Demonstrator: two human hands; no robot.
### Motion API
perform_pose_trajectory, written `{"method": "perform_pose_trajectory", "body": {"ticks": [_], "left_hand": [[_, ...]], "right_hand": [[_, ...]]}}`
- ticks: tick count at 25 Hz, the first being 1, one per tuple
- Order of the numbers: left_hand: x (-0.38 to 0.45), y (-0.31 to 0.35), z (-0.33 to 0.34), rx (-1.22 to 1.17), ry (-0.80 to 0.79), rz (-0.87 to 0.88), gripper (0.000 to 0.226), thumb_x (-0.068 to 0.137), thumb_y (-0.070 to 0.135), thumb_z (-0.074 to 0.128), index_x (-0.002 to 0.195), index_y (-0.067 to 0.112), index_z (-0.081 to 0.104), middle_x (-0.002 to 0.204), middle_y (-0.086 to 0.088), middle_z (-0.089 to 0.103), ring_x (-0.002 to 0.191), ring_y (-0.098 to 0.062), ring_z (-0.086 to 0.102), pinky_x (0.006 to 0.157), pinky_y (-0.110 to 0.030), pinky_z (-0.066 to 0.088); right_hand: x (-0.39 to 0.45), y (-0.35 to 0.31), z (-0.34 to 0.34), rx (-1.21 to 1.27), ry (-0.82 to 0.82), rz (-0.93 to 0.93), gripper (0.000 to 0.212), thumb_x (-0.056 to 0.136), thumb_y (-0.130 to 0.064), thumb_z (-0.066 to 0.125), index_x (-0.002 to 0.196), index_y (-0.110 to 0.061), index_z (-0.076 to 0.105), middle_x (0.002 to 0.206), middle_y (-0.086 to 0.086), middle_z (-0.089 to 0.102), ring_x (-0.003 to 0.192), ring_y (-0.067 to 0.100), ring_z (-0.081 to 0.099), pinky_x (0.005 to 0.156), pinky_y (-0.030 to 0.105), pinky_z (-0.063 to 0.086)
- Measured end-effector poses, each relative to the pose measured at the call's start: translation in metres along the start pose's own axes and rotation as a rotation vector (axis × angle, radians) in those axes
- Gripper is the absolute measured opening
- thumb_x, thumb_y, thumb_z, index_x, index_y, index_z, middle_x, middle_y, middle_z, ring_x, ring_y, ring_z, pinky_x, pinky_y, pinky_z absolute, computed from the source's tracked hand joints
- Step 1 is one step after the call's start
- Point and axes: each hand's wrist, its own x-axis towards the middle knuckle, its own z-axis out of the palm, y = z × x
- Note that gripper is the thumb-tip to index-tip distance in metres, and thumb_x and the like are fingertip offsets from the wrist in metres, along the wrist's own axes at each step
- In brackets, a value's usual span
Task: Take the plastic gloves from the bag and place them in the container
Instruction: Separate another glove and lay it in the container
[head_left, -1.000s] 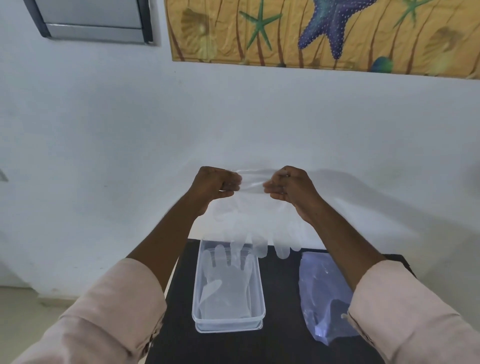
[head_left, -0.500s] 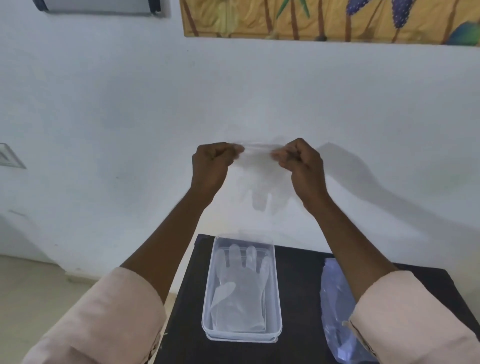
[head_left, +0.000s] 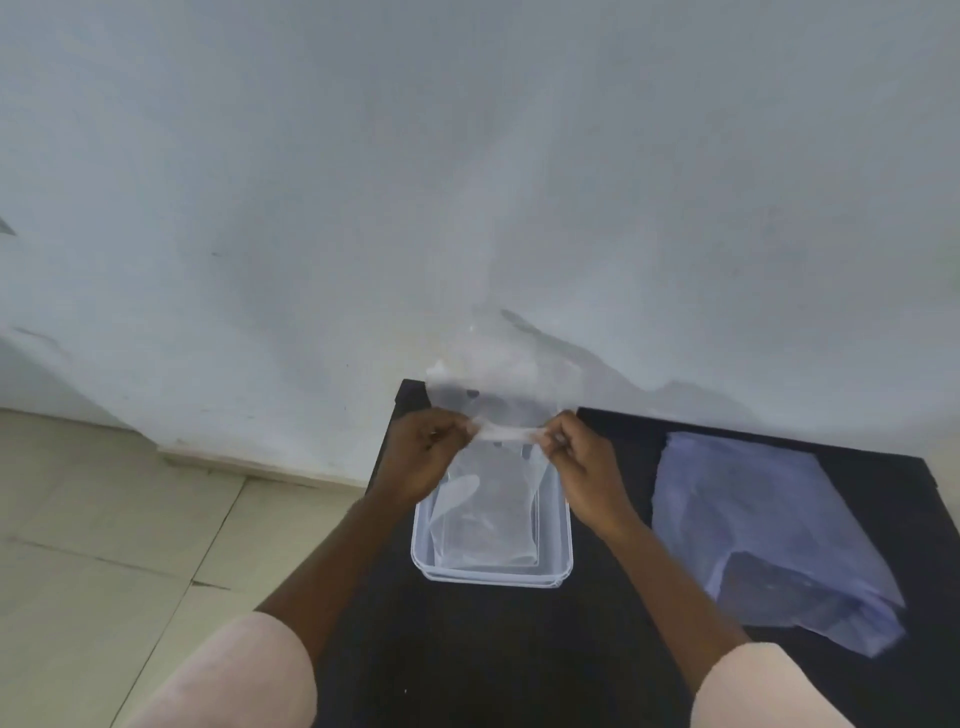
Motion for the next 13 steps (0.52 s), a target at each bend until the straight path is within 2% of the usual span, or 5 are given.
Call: {"method": "perform_pose_trajectory", "body": {"ticks": [3,5,8,10,13], "left_hand": [[-0.015,-0.028,0.01,0.253,-0.164,0.102,0.015,0.089,0.02,0.068,0.095,0.009,0.077,0.104,-0.007,0.076,0.092,-0.017,0.069,0.088,-0.026,0.05],[-0.023,-0.045,0.015,0.48,-0.268,0.182,0.02,0.092,0.022,0.063,0.1,0.01,0.077,0.114,-0.008,0.073,0.106,-0.021,0.067,0.104,-0.028,0.037],[-0.03,-0.068,0.02,0.805,-0.379,0.301,0.024,0.094,0.03,0.056,0.1,0.019,0.077,0.12,-0.003,0.071,0.121,-0.019,0.06,0.116,-0.035,0.006],[-0.031,-0.071,0.021,0.907,-0.42,0.326,0.028,0.096,0.034,0.052,0.104,0.024,0.077,0.125,0.001,0.069,0.129,-0.019,0.054,0.116,-0.037,-0.003],[-0.031,-0.064,0.019,1.027,-0.548,0.301,0.037,0.098,0.045,0.041,0.116,0.031,0.069,0.138,0.007,0.059,0.14,-0.017,0.039,0.12,-0.043,-0.007]], "right_hand": [[-0.019,0.026,0.018,-0.207,-0.134,-0.018,0.012,0.097,-0.016,0.051,0.086,-0.011,0.053,0.065,0.0,0.056,0.055,0.011,0.05,0.053,0.02,0.036],[-0.026,0.034,0.028,-0.401,-0.194,-0.042,0.014,0.097,-0.02,0.045,0.087,-0.015,0.052,0.072,0.003,0.062,0.062,0.012,0.052,0.059,0.024,0.043],[-0.031,0.037,0.035,-0.62,-0.234,-0.141,0.019,0.093,-0.02,0.038,0.09,-0.014,0.056,0.081,0.006,0.067,0.069,0.017,0.053,0.089,0.034,0.047],[-0.032,0.037,0.038,-0.774,-0.332,-0.159,0.017,0.093,-0.018,0.044,0.099,-0.014,0.06,0.096,0.005,0.071,0.091,0.02,0.063,0.114,0.041,0.029],[-0.032,0.035,0.037,-0.96,-0.512,-0.144,0.026,0.095,-0.026,0.047,0.115,-0.019,0.061,0.123,0.004,0.066,0.128,0.022,0.05,0.118,0.046,0.01]]}}
